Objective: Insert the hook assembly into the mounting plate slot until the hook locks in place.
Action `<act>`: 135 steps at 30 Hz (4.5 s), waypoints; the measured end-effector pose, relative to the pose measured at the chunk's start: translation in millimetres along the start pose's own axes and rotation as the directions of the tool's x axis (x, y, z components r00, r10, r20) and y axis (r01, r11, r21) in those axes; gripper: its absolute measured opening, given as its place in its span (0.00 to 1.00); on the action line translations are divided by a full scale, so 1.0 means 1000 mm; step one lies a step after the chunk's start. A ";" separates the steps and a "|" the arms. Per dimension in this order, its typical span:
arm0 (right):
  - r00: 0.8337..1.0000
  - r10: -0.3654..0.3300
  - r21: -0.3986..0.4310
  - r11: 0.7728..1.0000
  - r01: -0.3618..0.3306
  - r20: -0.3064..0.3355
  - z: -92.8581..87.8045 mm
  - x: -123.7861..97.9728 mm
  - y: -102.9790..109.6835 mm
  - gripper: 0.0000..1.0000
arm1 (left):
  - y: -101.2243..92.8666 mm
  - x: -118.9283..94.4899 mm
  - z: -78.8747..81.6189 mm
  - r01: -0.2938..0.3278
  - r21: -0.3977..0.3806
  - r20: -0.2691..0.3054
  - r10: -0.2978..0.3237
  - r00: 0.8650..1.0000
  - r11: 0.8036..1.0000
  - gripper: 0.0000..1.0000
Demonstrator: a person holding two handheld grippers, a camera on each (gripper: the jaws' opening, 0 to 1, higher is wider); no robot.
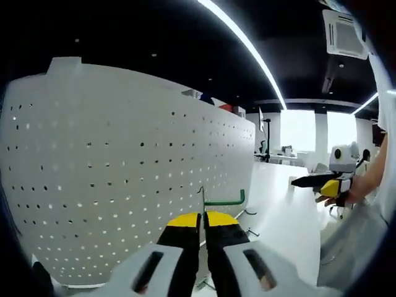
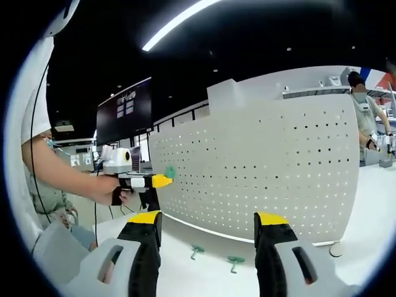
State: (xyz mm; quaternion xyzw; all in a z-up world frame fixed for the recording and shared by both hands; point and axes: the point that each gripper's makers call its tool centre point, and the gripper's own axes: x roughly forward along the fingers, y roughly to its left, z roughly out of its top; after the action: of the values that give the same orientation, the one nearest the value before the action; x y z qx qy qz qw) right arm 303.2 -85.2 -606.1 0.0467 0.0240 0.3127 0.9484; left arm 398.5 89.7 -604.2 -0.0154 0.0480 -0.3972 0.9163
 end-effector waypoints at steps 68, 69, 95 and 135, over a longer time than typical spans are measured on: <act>0.984 0.145 0.255 0.952 -0.167 0.104 0.028 0.101 0.058 0.13 | -0.066 0.023 0.007 0.022 -0.033 0.028 -0.021 0.999 0.999 0.02; 0.984 0.145 0.253 0.953 -0.166 0.101 0.028 0.102 0.059 0.12 | -0.067 0.023 0.008 0.022 -0.034 0.032 -0.021 0.999 0.999 0.02; 0.989 0.119 0.219 0.966 -0.135 0.084 0.027 0.108 0.058 0.01 | -0.074 0.020 0.009 0.021 -0.034 0.048 -0.019 0.999 0.999 0.02; 0.994 0.090 0.115 0.989 -0.097 0.067 0.036 0.105 0.051 0.01 | -0.065 0.020 -0.009 -0.030 -0.059 -0.002 0.030 1.000 0.998 0.68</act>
State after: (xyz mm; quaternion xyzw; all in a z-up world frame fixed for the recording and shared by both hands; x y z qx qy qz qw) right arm 359.7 15.3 -567.1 0.1131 0.0111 0.3532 0.9286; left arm 363.9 30.1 -610.6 -0.0417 0.0604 -0.3820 0.9212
